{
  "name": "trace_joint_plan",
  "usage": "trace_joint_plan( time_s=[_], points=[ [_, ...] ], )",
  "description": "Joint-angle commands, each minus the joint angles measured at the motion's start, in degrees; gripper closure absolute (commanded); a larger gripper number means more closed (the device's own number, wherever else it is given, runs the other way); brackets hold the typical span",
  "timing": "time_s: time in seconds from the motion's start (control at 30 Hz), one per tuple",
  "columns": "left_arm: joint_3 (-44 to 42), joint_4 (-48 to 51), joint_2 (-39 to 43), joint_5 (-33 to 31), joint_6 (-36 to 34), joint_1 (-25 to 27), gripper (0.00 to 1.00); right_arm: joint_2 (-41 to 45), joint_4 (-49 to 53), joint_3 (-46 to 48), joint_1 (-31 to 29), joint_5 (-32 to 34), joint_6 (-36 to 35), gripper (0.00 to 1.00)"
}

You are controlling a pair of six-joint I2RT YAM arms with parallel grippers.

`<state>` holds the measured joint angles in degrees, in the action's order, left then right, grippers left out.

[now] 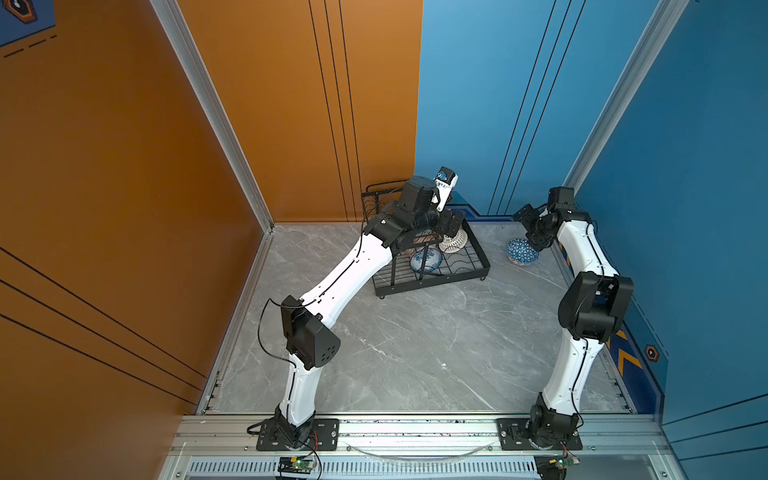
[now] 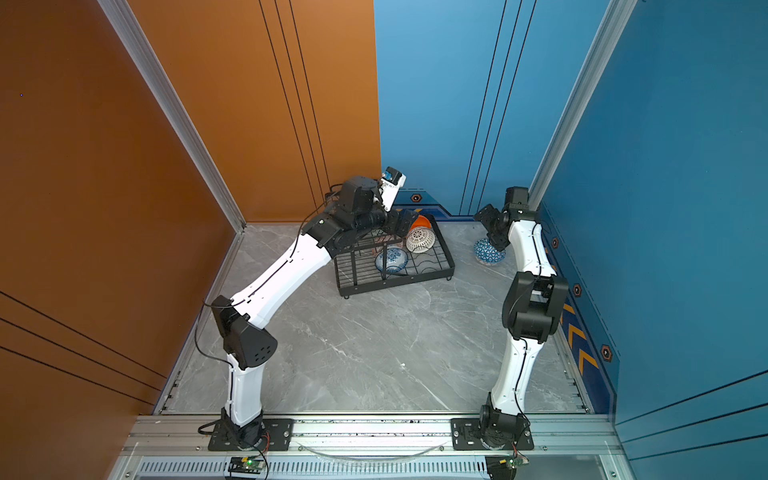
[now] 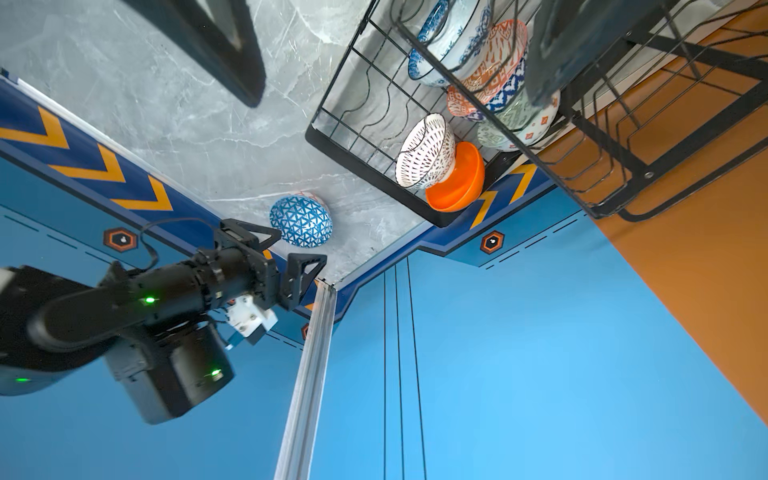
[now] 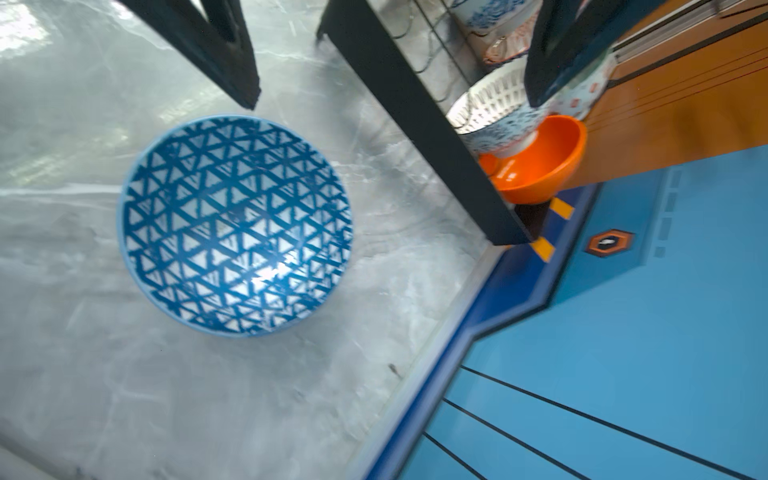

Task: Load the bowls into the dish rack
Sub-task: 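Lower right gripper onto the blue triangle bowl rim and close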

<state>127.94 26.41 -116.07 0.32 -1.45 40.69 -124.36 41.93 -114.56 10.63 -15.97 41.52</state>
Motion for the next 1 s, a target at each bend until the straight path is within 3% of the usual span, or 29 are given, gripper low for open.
trace_joint_plan(
  time_s=[0.0,0.8,0.97],
  points=[
    [-1.05,-0.79,0.66,1.01,-3.79,0.54,0.02,-1.91,6.42,-1.55,0.33,2.87,-5.05,0.0],
    [-1.38,0.04,-0.12,-1.9,-6.46,2.63,0.02,-14.65,12.9,-15.17,-1.35,4.9,-9.75,0.14],
    [-1.75,-0.02,-0.27,-1.36,-6.12,2.37,0.02,-17.17,15.19,-18.98,-2.44,6.26,-11.67,0.21]
  ],
)
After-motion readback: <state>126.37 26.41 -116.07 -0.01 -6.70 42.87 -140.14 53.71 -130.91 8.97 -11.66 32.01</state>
